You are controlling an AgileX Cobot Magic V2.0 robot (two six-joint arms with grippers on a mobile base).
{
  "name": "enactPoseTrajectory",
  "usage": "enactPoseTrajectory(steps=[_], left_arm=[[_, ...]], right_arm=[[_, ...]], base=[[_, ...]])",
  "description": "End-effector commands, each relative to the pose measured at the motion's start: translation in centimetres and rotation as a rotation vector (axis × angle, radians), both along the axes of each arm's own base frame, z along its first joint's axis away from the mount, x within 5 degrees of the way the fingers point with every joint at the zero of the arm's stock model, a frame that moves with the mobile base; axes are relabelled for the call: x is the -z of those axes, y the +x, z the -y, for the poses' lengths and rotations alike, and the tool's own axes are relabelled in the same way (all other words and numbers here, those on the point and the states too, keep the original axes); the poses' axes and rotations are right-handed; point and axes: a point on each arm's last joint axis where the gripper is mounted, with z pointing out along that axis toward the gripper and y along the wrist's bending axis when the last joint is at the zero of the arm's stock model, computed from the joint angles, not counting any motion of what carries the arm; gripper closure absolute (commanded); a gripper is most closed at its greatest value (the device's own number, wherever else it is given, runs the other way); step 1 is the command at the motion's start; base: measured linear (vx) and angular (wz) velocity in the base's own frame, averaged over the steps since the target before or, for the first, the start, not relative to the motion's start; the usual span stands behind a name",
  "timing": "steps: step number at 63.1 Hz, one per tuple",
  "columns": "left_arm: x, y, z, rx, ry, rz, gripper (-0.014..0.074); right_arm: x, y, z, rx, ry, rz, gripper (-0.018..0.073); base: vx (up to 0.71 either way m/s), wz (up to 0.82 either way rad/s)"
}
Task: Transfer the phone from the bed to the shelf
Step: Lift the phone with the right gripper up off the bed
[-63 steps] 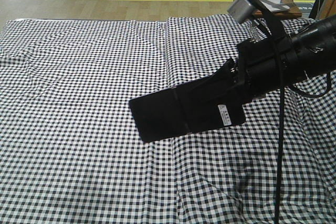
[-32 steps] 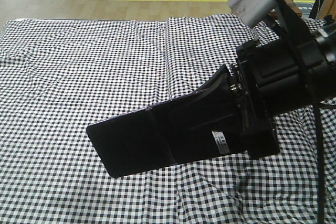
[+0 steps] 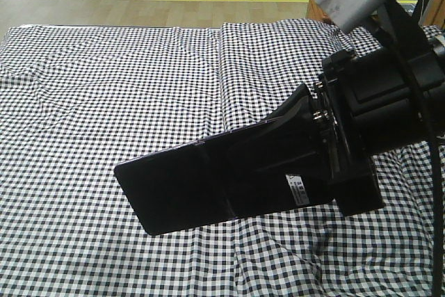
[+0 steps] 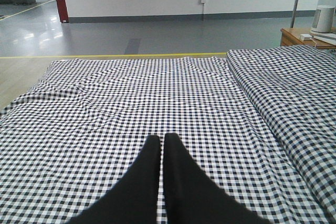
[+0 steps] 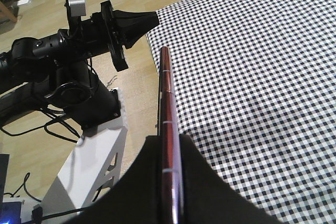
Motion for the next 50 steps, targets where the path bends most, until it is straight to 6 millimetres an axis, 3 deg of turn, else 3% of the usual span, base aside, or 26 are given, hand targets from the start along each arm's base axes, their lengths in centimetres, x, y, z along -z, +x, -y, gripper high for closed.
enactPoseTrajectory(steps=[1, 50], left_arm=[[-0.50, 0.03, -0.02, -0.003, -0.006, 0.075, 0.0595], [-0.50, 0.03, -0.02, -0.003, -0.006, 0.075, 0.0595]], right_arm=[[-1.65, -1.29, 0.07, -0.042, 0.069, 0.005, 0.0561], [-1.65, -1.29, 0.07, -0.043, 0.069, 0.007, 0.0561]], base=[[0.00, 0.00], [0.00, 0.00]])
